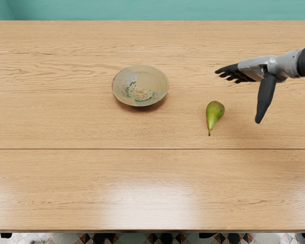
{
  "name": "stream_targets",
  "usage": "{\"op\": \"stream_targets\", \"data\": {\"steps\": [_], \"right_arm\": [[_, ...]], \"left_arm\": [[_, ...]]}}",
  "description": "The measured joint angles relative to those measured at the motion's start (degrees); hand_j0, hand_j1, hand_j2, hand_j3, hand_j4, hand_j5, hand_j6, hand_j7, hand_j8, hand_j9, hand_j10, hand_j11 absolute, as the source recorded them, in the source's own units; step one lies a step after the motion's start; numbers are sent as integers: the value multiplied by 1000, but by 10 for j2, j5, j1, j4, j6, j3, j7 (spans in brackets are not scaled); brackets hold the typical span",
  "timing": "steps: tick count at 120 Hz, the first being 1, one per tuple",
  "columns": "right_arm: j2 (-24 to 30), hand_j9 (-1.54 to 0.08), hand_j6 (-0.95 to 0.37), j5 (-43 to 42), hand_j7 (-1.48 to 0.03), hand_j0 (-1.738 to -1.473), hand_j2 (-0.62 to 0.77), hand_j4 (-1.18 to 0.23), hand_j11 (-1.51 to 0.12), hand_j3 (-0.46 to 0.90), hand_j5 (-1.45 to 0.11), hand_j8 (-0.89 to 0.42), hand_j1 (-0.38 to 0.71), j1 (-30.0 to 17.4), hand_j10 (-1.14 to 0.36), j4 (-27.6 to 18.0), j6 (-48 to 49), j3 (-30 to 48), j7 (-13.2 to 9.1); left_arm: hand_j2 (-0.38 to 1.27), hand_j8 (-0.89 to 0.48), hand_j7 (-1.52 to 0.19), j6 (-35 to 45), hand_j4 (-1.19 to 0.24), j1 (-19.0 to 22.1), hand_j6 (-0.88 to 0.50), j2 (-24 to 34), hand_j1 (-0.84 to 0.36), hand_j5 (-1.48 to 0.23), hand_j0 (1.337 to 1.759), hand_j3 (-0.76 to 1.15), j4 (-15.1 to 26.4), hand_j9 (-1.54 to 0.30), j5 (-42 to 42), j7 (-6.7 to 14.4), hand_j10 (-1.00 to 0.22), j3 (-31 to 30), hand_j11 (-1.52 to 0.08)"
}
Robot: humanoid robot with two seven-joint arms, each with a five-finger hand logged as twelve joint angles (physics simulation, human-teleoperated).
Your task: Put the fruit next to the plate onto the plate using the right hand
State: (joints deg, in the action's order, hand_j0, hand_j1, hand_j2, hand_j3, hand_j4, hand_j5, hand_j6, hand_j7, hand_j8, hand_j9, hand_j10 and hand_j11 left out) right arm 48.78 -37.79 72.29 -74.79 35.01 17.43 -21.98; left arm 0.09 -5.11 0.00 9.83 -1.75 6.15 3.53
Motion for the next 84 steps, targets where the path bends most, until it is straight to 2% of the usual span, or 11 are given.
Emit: {"op": "stream_targets", "data": {"steps": [27, 39, 47, 55, 67, 84], "right_arm": [[4, 0, -5, 26, 0, -1658, 0, -4, 0, 0, -1, -4, -349, 0, -3, -5, 0, 2, -6], [-6, 0, -5, 32, 0, -1658, 0, -4, 0, 0, -1, -4, -349, 1, -3, -12, 0, 3, -38], [-31, 0, -5, 19, 0, -1658, 1, -4, 0, 0, -1, -4, -349, 5, -3, -13, 0, 6, -78], [-67, 0, -5, -17, 0, -1658, 0, -4, 0, 0, -1, -4, -349, 10, -3, -16, 0, 18, -103], [-98, 0, -5, -80, 0, -1658, 0, -3, 0, 0, 0, -4, -349, 21, -3, -42, 0, 31, -120], [-115, 0, -4, -163, 0, -1658, 0, -3, 0, 0, 0, -3, -349, 14, -2, -70, -1, 32, -127]], "left_arm": [[3, -16, -21, 0, -16, -1, -16, 0, 330, -21, 1658, 0, 0, -21, 0, 0, -16, 0, -21], [3, -16, -21, 0, -16, 0, -16, 0, 330, -21, 1658, 0, 0, -21, 0, 0, -16, 0, -21], [3, -16, -21, 0, -16, 0, -16, 0, 330, -21, 1658, 0, 0, -21, 0, 0, -16, 0, -21], [3, -16, -21, 0, -16, -1, -16, 0, 330, -21, 1658, 0, 0, -21, 0, 0, -16, 0, -21], [3, -16, -21, 0, -16, -1, -16, 0, 330, -21, 1658, 0, 0, -21, 0, 0, -16, 0, -21], [3, -16, -21, 0, -16, 0, -16, 0, 330, -21, 1658, 0, 0, -21, 0, 0, -16, 0, -21]]}}
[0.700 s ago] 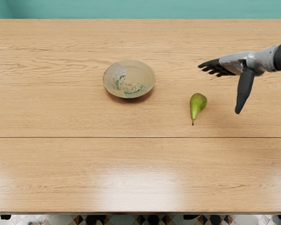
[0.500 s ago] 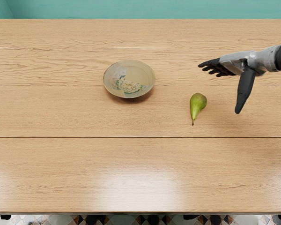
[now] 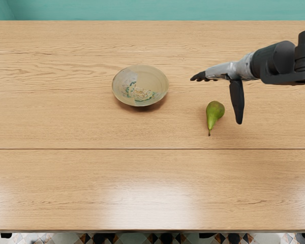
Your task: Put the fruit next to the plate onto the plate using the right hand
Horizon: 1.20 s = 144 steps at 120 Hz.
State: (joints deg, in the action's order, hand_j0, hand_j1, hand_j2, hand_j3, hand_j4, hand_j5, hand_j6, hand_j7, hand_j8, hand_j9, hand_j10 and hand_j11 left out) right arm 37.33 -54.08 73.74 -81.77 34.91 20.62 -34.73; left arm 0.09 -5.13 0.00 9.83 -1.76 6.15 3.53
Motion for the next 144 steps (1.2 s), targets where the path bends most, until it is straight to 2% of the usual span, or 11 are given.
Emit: {"op": "stream_targets", "data": {"steps": [29, 70, 98, 113, 144], "right_arm": [[-37, 0, -4, -144, 0, -1658, 1, -3, 0, 0, 0, -3, -349, -73, -2, -25, -112, -2, -2], [-84, 0, -4, -267, 0, -1658, 1, -3, 0, 0, 0, -3, -349, -127, -2, 2, -160, -11, -3], [-71, -55, -46, -295, -54, -1658, -7, -45, -54, 0, -55, -45, -300, -148, -44, 2, -180, -19, -3], [-78, -95, -78, -310, -95, -1658, -13, -76, -95, 0, -95, -77, -263, -158, -75, 18, -211, -23, -3], [-91, -254, -201, -327, -253, -1658, -37, -199, -254, 0, -254, -199, -117, -171, -198, 35, -259, -37, -3]], "left_arm": [[3, -16, -21, 0, -16, 0, -16, 0, 330, -21, 1658, 0, 0, -21, 0, 0, -16, 0, -21], [3, -16, -21, 0, -16, -1, -16, 0, 330, -21, 1658, 0, 0, -21, 0, 0, -16, 0, -21], [3, -16, -21, 0, -16, 0, -16, 0, 330, -21, 1658, 0, 0, -21, 0, 0, -16, 0, -21], [3, -16, -21, 0, -16, 0, -16, 0, 330, -21, 1658, 0, 0, -21, 0, 0, -16, 0, -21], [3, -16, -21, 0, -16, 0, -16, 0, 330, -21, 1658, 0, 0, -21, 0, 0, -16, 0, -21]]}}
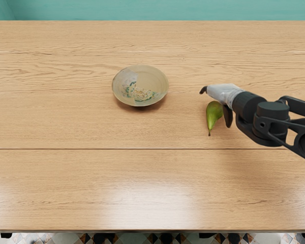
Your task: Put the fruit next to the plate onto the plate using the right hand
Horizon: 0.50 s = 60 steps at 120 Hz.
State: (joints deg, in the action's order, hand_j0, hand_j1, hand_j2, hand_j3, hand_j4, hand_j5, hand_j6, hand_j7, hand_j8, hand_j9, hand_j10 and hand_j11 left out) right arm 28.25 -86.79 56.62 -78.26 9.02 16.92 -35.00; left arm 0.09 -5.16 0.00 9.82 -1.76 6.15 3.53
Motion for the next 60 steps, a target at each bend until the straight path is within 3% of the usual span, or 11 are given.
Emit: {"op": "stream_targets", "data": {"steps": [60], "right_arm": [[-24, -355, -278, -25, -355, -1658, -52, -277, -355, 0, -355, -277, -23, -9, -276, 19, -36, -30, 0]], "left_arm": [[3, -16, -21, 0, -16, 0, -16, 0, 330, -21, 1658, 0, 0, -21, 0, 0, -16, 0, -21]]}}
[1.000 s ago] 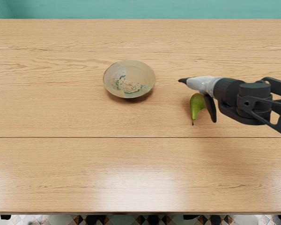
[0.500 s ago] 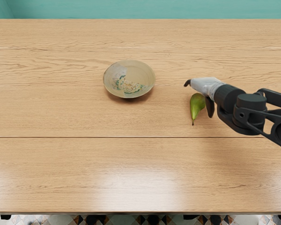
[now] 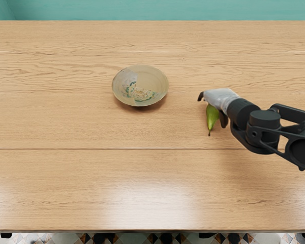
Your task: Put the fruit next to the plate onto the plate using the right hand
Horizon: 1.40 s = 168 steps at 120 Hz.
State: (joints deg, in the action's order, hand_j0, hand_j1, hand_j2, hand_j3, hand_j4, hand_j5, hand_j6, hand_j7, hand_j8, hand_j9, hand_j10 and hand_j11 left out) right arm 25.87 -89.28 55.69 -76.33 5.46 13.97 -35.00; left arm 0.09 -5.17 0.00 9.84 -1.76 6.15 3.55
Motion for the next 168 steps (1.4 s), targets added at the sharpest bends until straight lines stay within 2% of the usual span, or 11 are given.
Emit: {"op": "stream_targets", "data": {"steps": [31, 82, 101, 108, 124, 140, 153, 168], "right_arm": [[-2, -365, -286, 0, -365, -1658, -53, -284, -365, 0, -366, -285, -14, -13, -284, -3, -20, -1, 0], [4, -512, -399, 13, -511, -1658, -75, -399, -512, 0, -509, -347, 121, -14, -397, -11, -15, 7, 0], [5, -569, -450, 15, -567, -1658, 14, -462, -578, 0, -546, -323, 183, -15, -385, -10, -15, 5, 0], [5, -582, -466, 14, -579, -1657, 2, -488, -593, 0, -541, -306, 191, -16, -391, -10, -16, 4, 0], [5, -581, -433, 13, -602, -1654, -28, -519, -604, -3, -551, -234, 212, -19, -344, -10, -15, 4, 0], [6, -597, -402, 15, -626, -1649, -39, -538, -616, -3, -577, -218, 215, -22, -337, -10, -14, 5, -1], [13, -669, -302, 49, -681, -1650, -64, -645, -706, -7, -621, -149, 265, -17, -272, -10, 4, 8, 1], [18, -780, -109, 75, -875, -1658, -42, -712, -829, -3, -707, -97, 300, -14, -244, -11, 16, 10, 3]], "left_arm": [[3, -16, -21, 0, -16, 0, -16, 0, 330, -21, 1658, 0, 0, -21, 0, 0, -16, 0, -21], [3, -16, -21, 0, -16, 1, -16, 0, 330, -21, 1658, 0, 0, -21, 0, 0, -16, 0, -21], [3, -16, -21, 0, -16, 0, -16, 0, 330, -21, 1658, 0, 0, -21, 0, 0, -16, 0, -21], [3, -16, -21, 0, -16, 0, -16, 0, 330, -21, 1658, 0, 0, -21, 0, 0, -16, 0, -21], [3, -16, -21, 0, -16, 0, -16, 0, 330, -21, 1658, 0, 0, -21, 0, 0, -16, 0, -21], [4, -16, -21, 0, -16, 0, -16, 0, 330, -21, 1658, 0, 0, -21, 0, 0, -16, 0, -21], [4, -16, -21, 0, -16, 0, -16, 0, 330, -21, 1658, 0, 0, -21, 0, 0, -16, 0, -21], [4, -16, -21, 0, -16, 0, -16, 0, 330, -21, 1658, 0, 0, -21, 0, 0, -16, 0, -21]]}}
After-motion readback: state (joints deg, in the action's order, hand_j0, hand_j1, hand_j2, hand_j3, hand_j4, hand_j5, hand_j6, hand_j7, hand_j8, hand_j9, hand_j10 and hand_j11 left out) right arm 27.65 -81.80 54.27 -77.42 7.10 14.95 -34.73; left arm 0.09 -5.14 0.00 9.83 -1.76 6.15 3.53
